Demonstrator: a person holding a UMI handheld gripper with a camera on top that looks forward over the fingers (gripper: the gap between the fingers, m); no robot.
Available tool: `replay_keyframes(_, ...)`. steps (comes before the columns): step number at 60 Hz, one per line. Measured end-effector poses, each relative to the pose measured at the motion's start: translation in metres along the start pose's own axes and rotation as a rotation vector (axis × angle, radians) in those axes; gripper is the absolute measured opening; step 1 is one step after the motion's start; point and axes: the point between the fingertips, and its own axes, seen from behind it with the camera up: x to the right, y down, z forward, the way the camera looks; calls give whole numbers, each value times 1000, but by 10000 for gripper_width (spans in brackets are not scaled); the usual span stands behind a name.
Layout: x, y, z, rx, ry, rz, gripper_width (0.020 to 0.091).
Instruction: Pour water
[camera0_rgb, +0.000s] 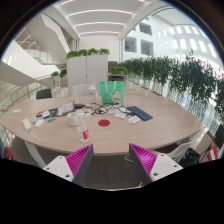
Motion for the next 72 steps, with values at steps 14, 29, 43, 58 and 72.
replay_keyframes(14, 20, -2, -5, 25, 77, -30, 823)
replay_keyframes(29, 4, 2, 8, 104, -14, -15, 826)
replay_keyframes(43, -87, 32, 79, 142, -133, 31, 829)
replay_keyframes(58, -172, 20, 197, 191, -161, 17, 825)
replay_keyframes(72, -165, -16, 287, 247, -76, 33, 811)
